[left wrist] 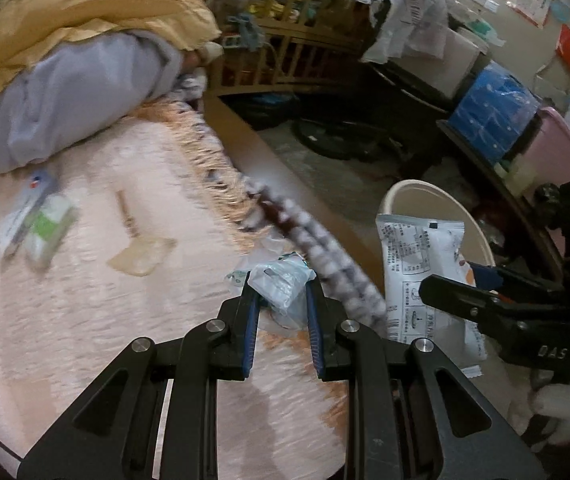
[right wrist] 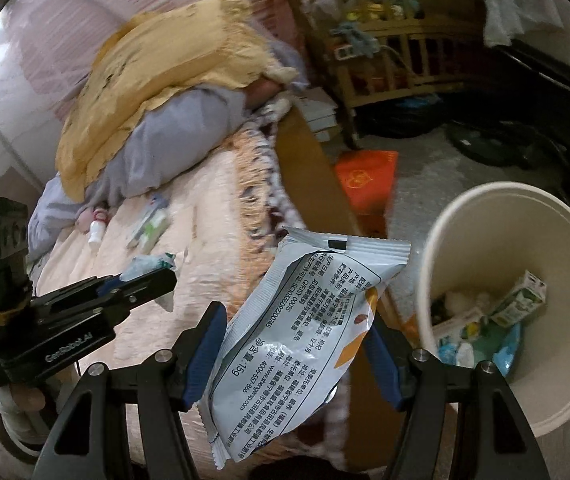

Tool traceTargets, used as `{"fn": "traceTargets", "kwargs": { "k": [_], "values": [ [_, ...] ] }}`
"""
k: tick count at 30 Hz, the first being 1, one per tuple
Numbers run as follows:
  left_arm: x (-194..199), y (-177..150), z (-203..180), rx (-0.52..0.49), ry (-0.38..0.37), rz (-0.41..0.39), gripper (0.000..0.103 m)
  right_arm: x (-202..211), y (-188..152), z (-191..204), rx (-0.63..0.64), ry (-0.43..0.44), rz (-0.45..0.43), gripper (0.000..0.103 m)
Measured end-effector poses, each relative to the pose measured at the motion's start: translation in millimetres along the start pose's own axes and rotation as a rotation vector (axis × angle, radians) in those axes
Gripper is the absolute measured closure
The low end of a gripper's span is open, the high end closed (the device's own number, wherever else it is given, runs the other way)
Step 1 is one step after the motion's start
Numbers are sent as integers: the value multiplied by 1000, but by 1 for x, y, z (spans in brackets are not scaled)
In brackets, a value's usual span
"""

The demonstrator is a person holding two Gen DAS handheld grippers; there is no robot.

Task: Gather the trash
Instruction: 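Carry the plastic scrap and white snack bag over the bucket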

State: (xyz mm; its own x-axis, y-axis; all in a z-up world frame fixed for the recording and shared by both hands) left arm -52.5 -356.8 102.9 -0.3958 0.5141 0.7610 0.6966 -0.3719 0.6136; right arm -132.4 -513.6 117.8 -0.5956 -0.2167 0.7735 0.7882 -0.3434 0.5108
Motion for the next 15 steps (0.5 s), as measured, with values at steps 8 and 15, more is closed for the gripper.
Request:
{"fn": "traceTargets", "kwargs": {
  "k": [8, 15],
  "values": [
    [-21, 14, -43, -41, -81, 23, 84, 15, 1, -47, -57, -60, -21, 38],
    [-44, 29, -84, -99, -127, 36, 84, 26, 3, -100, -143, -111, -37, 38]
  ]
}}
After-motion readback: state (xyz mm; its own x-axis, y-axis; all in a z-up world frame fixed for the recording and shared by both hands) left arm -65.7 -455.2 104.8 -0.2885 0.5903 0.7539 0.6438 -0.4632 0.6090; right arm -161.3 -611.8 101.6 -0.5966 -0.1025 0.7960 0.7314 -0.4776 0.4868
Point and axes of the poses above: each gripper's, at about its wrist camera, not at the fingertips, and x roughly against the way its jaws point, z to its left, y to its top, the point moved 3 cm from there along -x, roughly the way its jaws point, and after that the axes turned 5 degrees about -x, right-handed, at the moved point
